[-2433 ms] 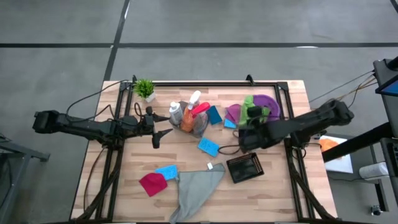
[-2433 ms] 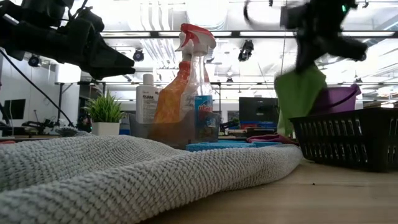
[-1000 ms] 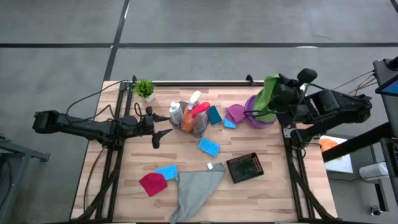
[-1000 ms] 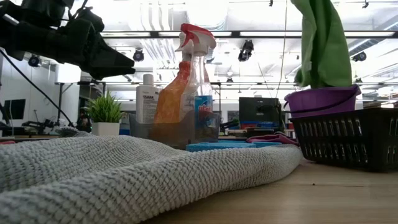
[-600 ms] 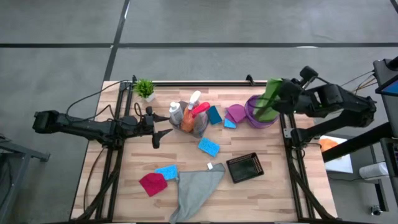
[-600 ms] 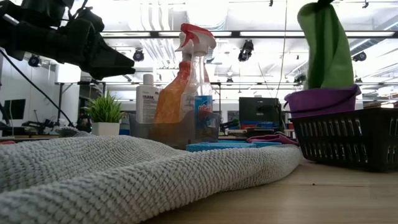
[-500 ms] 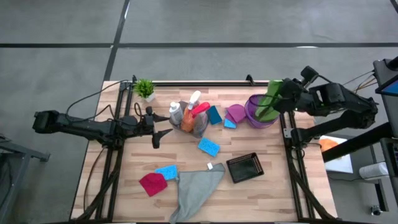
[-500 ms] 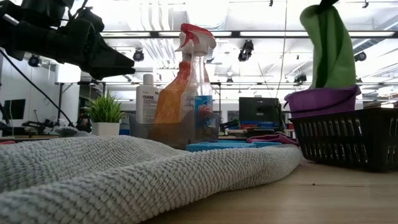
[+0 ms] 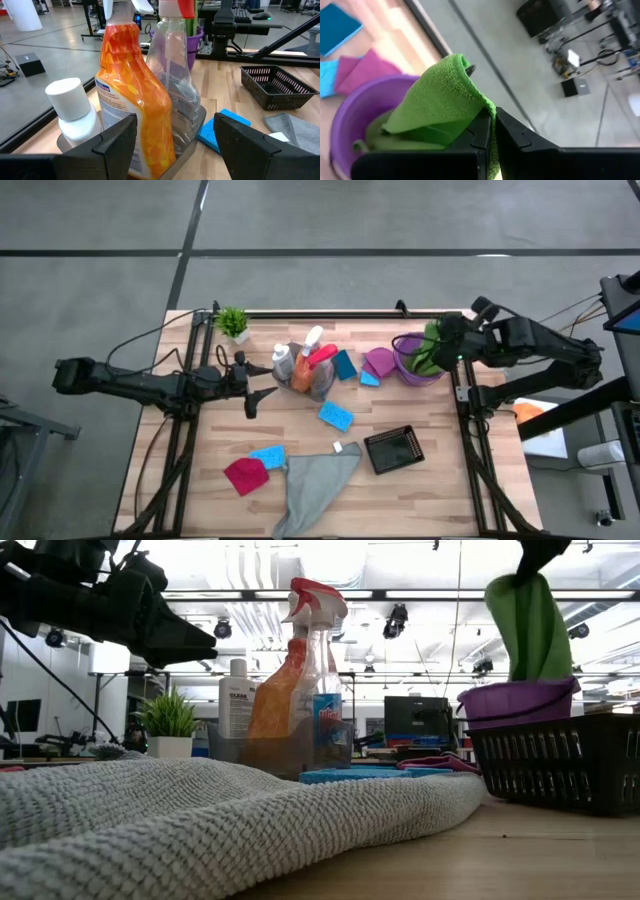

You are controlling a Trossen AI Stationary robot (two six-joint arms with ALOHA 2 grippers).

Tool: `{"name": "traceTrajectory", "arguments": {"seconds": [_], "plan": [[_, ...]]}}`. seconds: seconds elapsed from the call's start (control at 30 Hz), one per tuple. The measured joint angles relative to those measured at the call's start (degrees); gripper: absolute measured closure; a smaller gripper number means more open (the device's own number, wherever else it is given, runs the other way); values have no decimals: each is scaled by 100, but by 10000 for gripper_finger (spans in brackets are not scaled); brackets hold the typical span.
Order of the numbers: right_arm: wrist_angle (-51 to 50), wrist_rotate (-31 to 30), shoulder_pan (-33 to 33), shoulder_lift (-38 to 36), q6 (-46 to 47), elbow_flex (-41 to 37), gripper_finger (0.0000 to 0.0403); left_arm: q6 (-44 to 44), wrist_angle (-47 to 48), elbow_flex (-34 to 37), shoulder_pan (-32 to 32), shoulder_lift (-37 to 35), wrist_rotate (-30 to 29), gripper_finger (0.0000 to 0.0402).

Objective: Pick & Place Kitchen Items
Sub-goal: Put the green microfiber towel into the purple bucket

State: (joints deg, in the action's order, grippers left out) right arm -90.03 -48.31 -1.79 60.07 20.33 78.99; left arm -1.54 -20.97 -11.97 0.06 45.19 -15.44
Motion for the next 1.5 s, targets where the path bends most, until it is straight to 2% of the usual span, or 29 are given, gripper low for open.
{"name": "traceTrajectory", "arguments": {"seconds": [0.27,0.6,0.83,1.23,1.5], "plan": [[154,770,-147,87,242,-677,385,-14,0,0,1,0,0,138],[1255,1872,-599,79,-201,-1882,385,-15,0,0,-1,0,0,138],[2008,2177,-1096,83,-695,-2432,385,-13,0,0,-1,1,0,138],[3025,3206,-2089,376,-1558,-3100,385,4,0,0,-1,1,0,138],[3468,3262,-2388,696,-1696,-3155,385,4,2,0,-1,0,0,138]]}}
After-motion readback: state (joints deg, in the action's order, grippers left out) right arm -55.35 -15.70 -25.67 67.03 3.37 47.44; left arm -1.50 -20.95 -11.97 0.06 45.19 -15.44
